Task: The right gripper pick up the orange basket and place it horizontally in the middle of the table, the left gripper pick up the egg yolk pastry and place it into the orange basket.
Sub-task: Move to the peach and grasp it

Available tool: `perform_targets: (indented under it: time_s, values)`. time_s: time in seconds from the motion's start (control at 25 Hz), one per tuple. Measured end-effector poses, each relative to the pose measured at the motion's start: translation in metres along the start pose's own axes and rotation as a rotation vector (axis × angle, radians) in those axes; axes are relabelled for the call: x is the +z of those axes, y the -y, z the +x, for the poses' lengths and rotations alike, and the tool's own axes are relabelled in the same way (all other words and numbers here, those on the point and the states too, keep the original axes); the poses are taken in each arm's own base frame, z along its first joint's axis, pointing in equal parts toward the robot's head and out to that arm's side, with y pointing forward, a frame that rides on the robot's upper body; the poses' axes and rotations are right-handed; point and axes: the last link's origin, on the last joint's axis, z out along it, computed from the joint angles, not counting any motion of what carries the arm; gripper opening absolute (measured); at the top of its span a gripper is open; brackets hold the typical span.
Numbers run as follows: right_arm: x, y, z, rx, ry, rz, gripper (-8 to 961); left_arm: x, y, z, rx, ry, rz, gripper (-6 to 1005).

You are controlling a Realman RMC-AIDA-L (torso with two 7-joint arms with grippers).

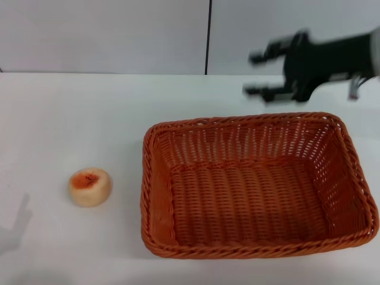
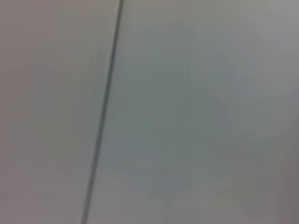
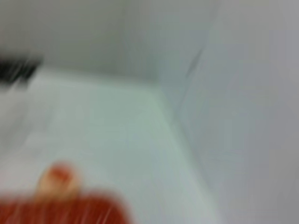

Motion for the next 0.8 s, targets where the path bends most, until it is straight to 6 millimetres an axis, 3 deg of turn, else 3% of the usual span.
perform_targets:
  time_s: [0.24, 0.44, 0.64, 0.8]
  values:
    - [-0.056, -0.007, 0.004, 0.153, 0.378, 0.234, 578, 0.010, 0.010, 0.008, -0.011, 0.059, -0.201, 801]
    - [-0.092, -0.032, 0.043, 0.183, 0.650, 0.493, 578, 0.039, 0.012, 0.004, -0.033, 0.145, -0.336, 802]
    - [-0.108, -0.058, 0.088, 0.302, 0.811, 0.703, 577, 0.061, 0.010, 0.001, -0.022, 0.177, -0.399, 802]
    - [-0.114, -0.074, 0.107, 0.323, 0.851, 0.790, 577, 0.082, 0.002, -0.013, 0.020, 0.294, -0.498, 802]
